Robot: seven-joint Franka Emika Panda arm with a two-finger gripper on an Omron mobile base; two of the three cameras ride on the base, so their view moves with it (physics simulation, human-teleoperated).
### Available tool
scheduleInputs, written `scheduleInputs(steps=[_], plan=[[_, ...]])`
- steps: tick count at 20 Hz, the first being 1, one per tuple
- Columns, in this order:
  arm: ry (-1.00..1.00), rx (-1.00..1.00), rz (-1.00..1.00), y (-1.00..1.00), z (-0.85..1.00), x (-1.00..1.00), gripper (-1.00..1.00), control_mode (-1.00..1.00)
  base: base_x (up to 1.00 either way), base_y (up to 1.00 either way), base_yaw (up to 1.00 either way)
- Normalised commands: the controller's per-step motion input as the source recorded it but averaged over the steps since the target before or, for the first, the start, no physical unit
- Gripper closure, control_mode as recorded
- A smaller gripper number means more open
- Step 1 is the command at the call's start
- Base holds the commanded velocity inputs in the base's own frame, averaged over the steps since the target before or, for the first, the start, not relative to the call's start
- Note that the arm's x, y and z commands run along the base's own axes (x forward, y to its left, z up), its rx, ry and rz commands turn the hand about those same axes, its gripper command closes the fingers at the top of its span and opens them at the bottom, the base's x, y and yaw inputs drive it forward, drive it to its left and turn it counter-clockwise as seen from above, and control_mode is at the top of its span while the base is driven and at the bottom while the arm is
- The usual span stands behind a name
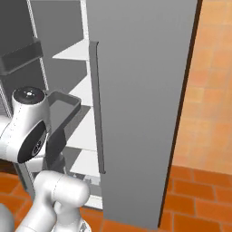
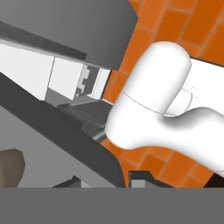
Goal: Take the meat container that has the steak and place it on the second highest rack of the freezer. Then take the vegetable container that has the corn and avocado and place it on the highest rack of the freezer.
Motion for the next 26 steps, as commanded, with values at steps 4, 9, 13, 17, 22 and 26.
scheduleInputs(steps=[4, 9, 13, 17, 22, 26], plan=[[0.00, 0.00, 0.00, 0.00, 0.00, 0.00, 1.00, 1.00, 0.41, 0.36, 0.19], [0.00, 0.00, 0.00, 0.00, 0.00, 0.00, 1.00, 1.00, 0.33, -0.48, 0.29], [0.00, 0.00, 0.00, 0.00, 0.00, 0.00, 1.00, 1.00, 0.62, -0.08, 0.22], [0.00, 0.00, 0.00, 0.00, 0.00, 0.00, 1.00, 1.00, 0.66, -0.03, 0.16], [0.00, 0.00, 0.00, 0.00, 0.00, 0.00, 1.00, 1.00, 0.30, -0.06, 0.11], [0.00, 0.00, 0.00, 0.00, 0.00, 0.00, 1.00, 1.00, 0.19, -0.22, 0.21]])
